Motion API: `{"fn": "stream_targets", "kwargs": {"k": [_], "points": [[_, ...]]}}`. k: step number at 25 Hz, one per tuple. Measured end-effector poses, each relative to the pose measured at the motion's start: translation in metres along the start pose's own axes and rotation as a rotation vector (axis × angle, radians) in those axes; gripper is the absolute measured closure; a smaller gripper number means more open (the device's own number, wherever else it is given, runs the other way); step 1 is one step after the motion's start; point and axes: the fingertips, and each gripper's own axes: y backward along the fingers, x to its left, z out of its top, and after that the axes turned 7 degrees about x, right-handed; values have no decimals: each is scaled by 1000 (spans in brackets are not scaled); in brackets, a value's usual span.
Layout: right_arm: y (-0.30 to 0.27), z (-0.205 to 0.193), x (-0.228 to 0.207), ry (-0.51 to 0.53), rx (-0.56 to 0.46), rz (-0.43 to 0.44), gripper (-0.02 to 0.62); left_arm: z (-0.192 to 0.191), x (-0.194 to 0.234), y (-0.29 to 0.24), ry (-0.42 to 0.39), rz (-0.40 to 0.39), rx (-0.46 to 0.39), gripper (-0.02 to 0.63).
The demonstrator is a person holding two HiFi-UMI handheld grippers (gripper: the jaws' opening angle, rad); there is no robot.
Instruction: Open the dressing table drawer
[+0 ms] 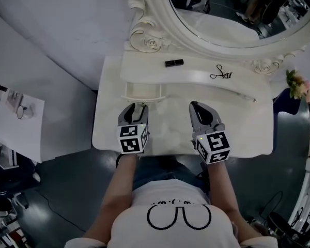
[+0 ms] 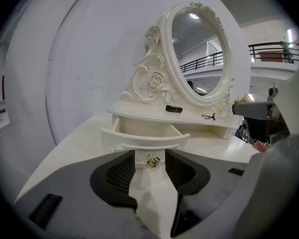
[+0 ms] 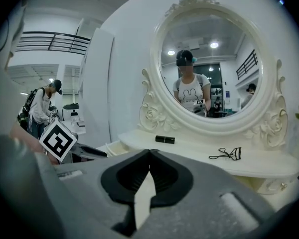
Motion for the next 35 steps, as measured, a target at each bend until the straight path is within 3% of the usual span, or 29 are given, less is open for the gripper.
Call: {"fn": "stream_targets", "kwargs": {"k": [6, 11, 18, 22, 24, 25, 30, 35], "points": [[9, 25, 12, -11, -46, -20, 592, 35, 9, 34, -50, -13, -79, 420], [22, 50, 14, -8, -92, -51, 593, 86, 16, 65, -85, -22, -194, 421], [40, 92, 14, 29, -179, -97, 594, 148, 12, 110, -202, -73, -335, 426], [50, 116, 15, 56, -234, -116, 594, 179, 12, 136, -279, -51, -414, 476], [54, 128, 16, 75, -255, -123, 594, 193, 12, 148, -317, -34, -452, 585], [56, 134, 16, 84, -264, -127, 594, 199, 12, 153, -329, -32, -467, 607], [70, 160, 13, 104, -320, -155, 594, 222, 10, 173, -358, -27, -529, 607], [82, 178, 18, 115, -370, -171, 594, 235, 16, 192, -337, -17, -586, 607]]}}
